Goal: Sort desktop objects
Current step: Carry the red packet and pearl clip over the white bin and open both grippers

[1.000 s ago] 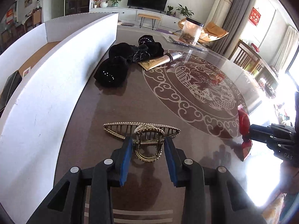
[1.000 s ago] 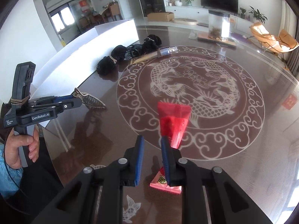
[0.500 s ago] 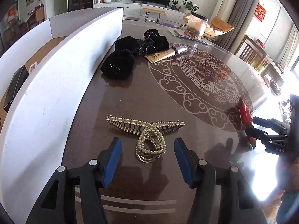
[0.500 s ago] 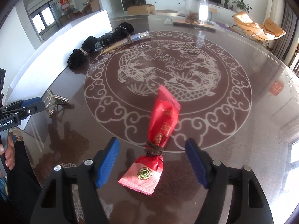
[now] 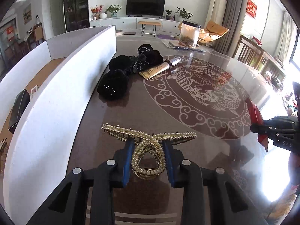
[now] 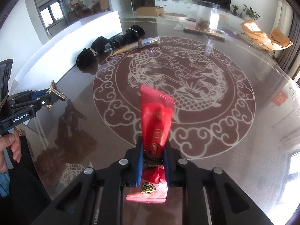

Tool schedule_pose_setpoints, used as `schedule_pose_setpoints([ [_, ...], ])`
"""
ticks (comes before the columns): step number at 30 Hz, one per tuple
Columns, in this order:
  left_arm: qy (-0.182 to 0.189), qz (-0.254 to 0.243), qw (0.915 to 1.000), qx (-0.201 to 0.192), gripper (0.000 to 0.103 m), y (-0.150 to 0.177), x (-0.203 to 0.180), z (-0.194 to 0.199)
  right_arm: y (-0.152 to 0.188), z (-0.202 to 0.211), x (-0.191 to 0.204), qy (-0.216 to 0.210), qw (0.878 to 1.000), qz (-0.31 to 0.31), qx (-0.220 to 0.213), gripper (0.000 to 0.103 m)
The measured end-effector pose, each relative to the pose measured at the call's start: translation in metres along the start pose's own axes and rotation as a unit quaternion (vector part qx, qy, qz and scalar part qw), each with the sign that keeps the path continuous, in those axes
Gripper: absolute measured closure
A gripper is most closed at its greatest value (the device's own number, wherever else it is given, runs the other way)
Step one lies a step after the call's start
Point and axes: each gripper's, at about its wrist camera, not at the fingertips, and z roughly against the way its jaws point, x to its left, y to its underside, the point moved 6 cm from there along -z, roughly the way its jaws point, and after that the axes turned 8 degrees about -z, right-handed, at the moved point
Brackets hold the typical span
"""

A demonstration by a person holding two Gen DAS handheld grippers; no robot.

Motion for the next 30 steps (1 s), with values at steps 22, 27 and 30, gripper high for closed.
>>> schedule_pose_setpoints([
  [22, -0.178, 0.165, 0.9696, 0.028, 0.072, -0.005, 0.287, 0.093, -0.125, -0.001, 0.392, -0.265, 0.95, 0.166, -0.013, 0.083],
  [27, -0.212, 0.166, 0.9571, 0.107, 0.041, 0.031, 0.303, 0.056, -0.091, -0.06, 0.432, -0.229, 0.949, 0.213, 0.05, 0.025],
  [30, -0.244, 0.109, 0.9581, 0.104, 0.023, 0.025, 0.293, 0.048, -0.07, -0.077, 0.435, -0.19, 0.943, 0.269, 0.049, 0.023],
])
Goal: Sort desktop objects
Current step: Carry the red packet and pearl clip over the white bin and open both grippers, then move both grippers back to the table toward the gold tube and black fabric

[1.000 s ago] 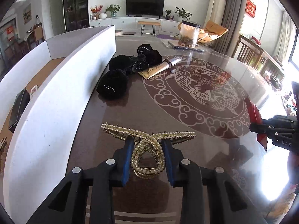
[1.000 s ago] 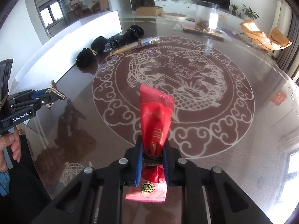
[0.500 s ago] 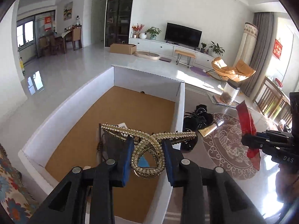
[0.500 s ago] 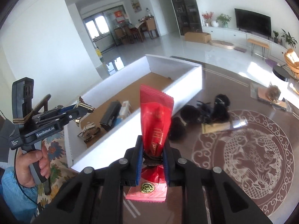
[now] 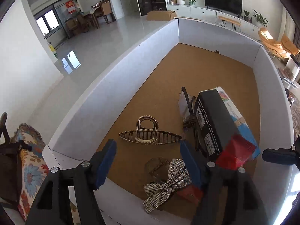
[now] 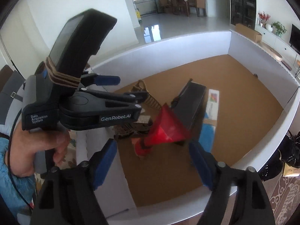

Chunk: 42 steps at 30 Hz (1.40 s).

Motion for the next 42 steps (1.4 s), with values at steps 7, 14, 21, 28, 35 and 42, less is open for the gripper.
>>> schedule_pose_setpoints([
  [7, -0.039, -0.101, 0.9935, 0.036, 0.008, -0.004, -0.027, -0.016, 0.024, -0.009, 0.001, 0.048, 0.996, 0.081, 0.012, 0.023],
  [14, -0.02, -0.086, 0.9958, 0.023, 0.008, 0.02, -0.031, 0.007, 0.045, 0.0, 0.005, 0.04, 0.994, 0.101, 0.026, 0.023],
  [21, -0.048, -0.035, 0.9963, -0.062, 0.008, 0.028, -0.016, 0.064, 0.066, 0.079, -0.039, 0.002, 0.991, 0.013, -0.136, 0.007],
  [28, 0.034, -0.007, 0.988, -0.15, 0.007, 0.034, -0.046, 0.146, 0.067, 0.126, -0.276, 0.127, 0.952, -0.201, -0.192, 0.0],
  [35, 0.122, 0.007, 0.9773, -0.173, 0.006, 0.04, -0.108, 0.181, 0.02, 0.073, -0.426, 0.153, 0.927, -0.327, -0.1, 0.0],
  [42, 0.12, -0.032, 0.9822, -0.141, 0.006, 0.06, -0.135, 0.169, 0.021, -0.012, -0.372, 0.173, 0.973, -0.153, -0.014, 0.006],
])
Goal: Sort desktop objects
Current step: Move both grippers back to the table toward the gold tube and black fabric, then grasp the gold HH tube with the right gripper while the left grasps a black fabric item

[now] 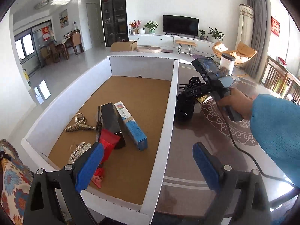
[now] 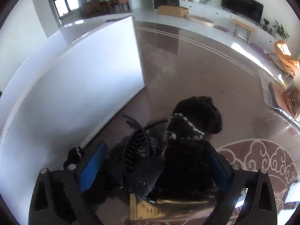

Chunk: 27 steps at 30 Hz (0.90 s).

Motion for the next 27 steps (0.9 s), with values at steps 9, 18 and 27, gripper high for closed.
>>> schedule_pose_setpoints([
  [9, 0.066, -0.019, 0.9975, 0.017, 0.006, 0.012, -0.05, -0.012, 0.165, 0.079, 0.008, -0.058, 0.988, 0.136, 0.047, 0.015],
  [18, 0.081, -0.14, 0.9856, 0.049, 0.0, -0.002, -0.125, -0.069, 0.167, 0.128, -0.081, -0.063, 0.994, -0.088, -0.019, 0.014],
  [27, 0.082, -0.233, 0.9625, 0.112, 0.0, 0.001, -0.154, -0.151, 0.124, 0.119, -0.066, -0.053, 0.998, -0.039, 0.003, 0.014],
])
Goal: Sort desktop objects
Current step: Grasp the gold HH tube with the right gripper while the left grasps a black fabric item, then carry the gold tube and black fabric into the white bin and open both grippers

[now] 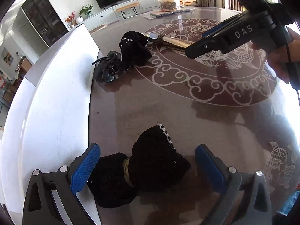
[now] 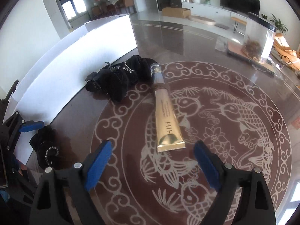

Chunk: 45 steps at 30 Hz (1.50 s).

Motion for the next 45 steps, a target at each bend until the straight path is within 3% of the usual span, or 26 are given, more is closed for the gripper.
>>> schedule_pose_setpoints([
  [2, 0.023, 0.009, 0.9996, 0.014, 0.0, 0.005, -0.003, -0.005, -0.017, -0.016, 0.002, 0.008, 1.0, 0.021, 0.015, 0.014],
  [4, 0.055, 0.03, 0.998, 0.008, 0.0, 0.011, -0.006, -0.006, -0.03, -0.036, 0.006, 0.018, 0.998, 0.047, 0.038, 0.014],
  [5, 0.063, 0.038, 0.9973, 0.001, 0.001, 0.014, -0.007, -0.005, -0.038, -0.041, 0.009, 0.031, 0.997, 0.062, 0.028, 0.016],
  [6, 0.066, 0.046, 0.9967, -0.009, 0.013, 0.017, -0.007, -0.003, -0.044, -0.047, 0.011, 0.039, 0.996, 0.071, 0.026, 0.019],
  [7, 0.064, 0.055, 0.9963, -0.016, 0.023, 0.019, -0.004, 0.001, -0.049, -0.049, 0.013, 0.047, 0.996, 0.078, 0.019, 0.031],
  [8, 0.061, 0.067, 0.9957, -0.018, 0.044, 0.02, 0.0, 0.006, -0.054, -0.048, 0.014, 0.045, 0.996, 0.077, 0.014, 0.044],
  [9, 0.076, 0.087, 0.9929, -0.026, 0.05, 0.022, 0.005, 0.011, -0.056, -0.046, 0.014, 0.051, 0.996, 0.075, 0.011, 0.076],
  [13, 0.093, 0.146, 0.9834, -0.055, 0.056, 0.028, 0.016, 0.027, -0.036, -0.03, 0.009, 0.067, 0.994, 0.079, 0.02, 0.074],
  [21, 0.119, 0.187, 0.9676, -0.121, 0.056, 0.01, 0.018, 0.068, 0.007, 0.066, -0.013, -0.003, 1.0, -0.01, -0.018, 0.074],
  [25, 0.109, 0.212, 0.9583, -0.158, 0.056, 0.003, 0.048, 0.109, -0.012, 0.11, 0.015, -0.033, 0.998, -0.007, -0.046, 0.074],
  [29, 0.058, 0.234, 0.955, -0.173, 0.056, 0.014, 0.104, 0.149, -0.053, 0.138, 0.085, -0.085, 0.993, 0.021, -0.078, 0.074],
  [36, -0.028, 0.291, 0.9496, -0.112, 0.056, 0.071, 0.204, 0.153, -0.098, 0.131, 0.237, -0.191, 0.974, 0.076, -0.093, 0.074],
  [41, -0.05, 0.32, 0.9447, -0.051, 0.055, 0.105, 0.248, 0.118, -0.087, 0.075, 0.318, -0.25, 0.966, 0.069, -0.009, 0.073],
  [43, -0.058, 0.331, 0.9417, -0.011, 0.047, 0.117, 0.257, 0.097, -0.072, 0.045, 0.339, -0.249, 0.965, 0.07, 0.035, 0.072],
  [45, -0.078, 0.335, 0.9388, 0.02, 0.032, 0.125, 0.262, 0.08, -0.055, 0.017, 0.349, -0.224, 0.969, 0.078, 0.07, 0.067],
])
